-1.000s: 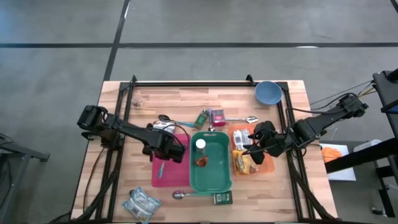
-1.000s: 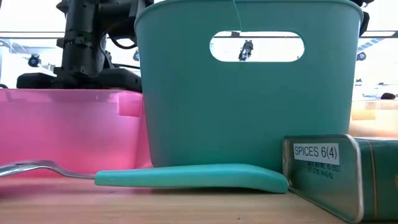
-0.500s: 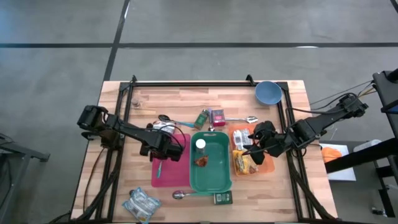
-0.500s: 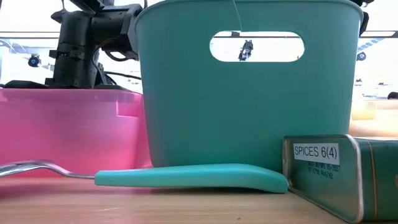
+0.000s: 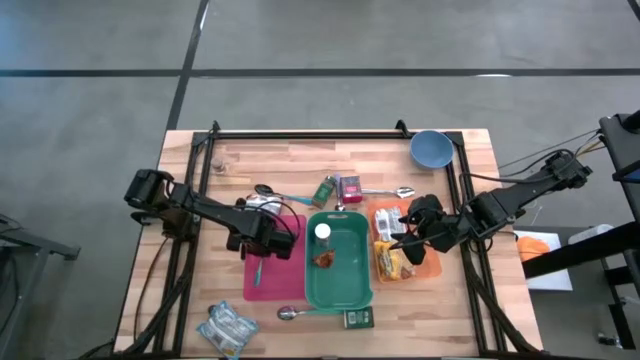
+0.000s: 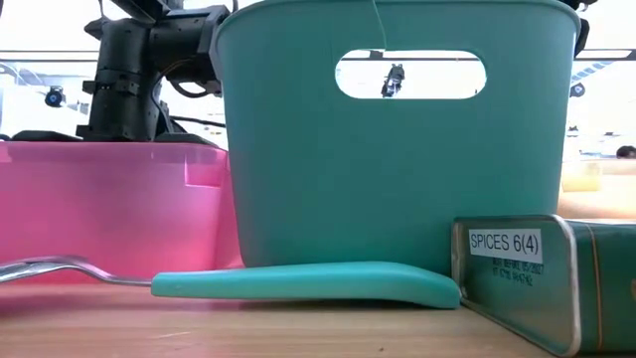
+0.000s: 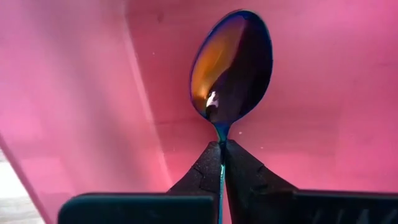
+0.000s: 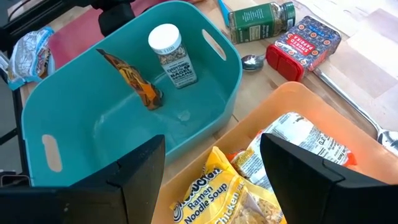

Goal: Pick & Place Food Item
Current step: Put the blue and purple spoon into the pink bin, then adjust the green bin

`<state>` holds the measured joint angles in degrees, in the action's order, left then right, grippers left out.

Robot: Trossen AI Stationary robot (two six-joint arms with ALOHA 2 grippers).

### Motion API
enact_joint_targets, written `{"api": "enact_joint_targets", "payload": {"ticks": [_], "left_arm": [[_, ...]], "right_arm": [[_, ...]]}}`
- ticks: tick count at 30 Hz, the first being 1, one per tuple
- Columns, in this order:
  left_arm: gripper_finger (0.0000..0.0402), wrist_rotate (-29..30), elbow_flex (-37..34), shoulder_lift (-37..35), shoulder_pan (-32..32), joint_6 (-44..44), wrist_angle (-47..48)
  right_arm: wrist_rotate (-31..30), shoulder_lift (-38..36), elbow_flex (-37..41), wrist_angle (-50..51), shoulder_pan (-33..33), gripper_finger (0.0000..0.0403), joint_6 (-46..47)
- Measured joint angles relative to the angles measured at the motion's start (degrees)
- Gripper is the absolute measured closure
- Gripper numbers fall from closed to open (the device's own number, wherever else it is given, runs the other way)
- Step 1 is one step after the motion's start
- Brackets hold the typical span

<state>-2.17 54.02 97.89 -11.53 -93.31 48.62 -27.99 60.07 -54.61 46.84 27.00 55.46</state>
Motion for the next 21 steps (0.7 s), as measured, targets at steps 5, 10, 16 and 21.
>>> {"api": "enact_joint_targets", "payload": {"ticks": [5,10,16,21], "left_arm": [[0.0351,-0.46,0.0,-0.02,0.0,0.09,0.0],[0.0304,-0.92,0.02,-0.06,0.0,0.26,-0.09],[0.0268,-2.21,0.75,-1.51,0.0,1.74,-0.18],[0.0256,-0.83,2.98,-5.27,0.01,4.14,0.14]], "right_arm": [[0.0,0.0,0.0,-0.08,0.0,0.0145,-0.24],[0.03,0.0,0.0,-0.08,0.0,0.0144,-0.35],[1.09,0.0,0.02,-0.12,0.0,0.0144,-0.63],[1.11,0.0,0.02,-0.6,0.0,0.0144,-0.61]]}}
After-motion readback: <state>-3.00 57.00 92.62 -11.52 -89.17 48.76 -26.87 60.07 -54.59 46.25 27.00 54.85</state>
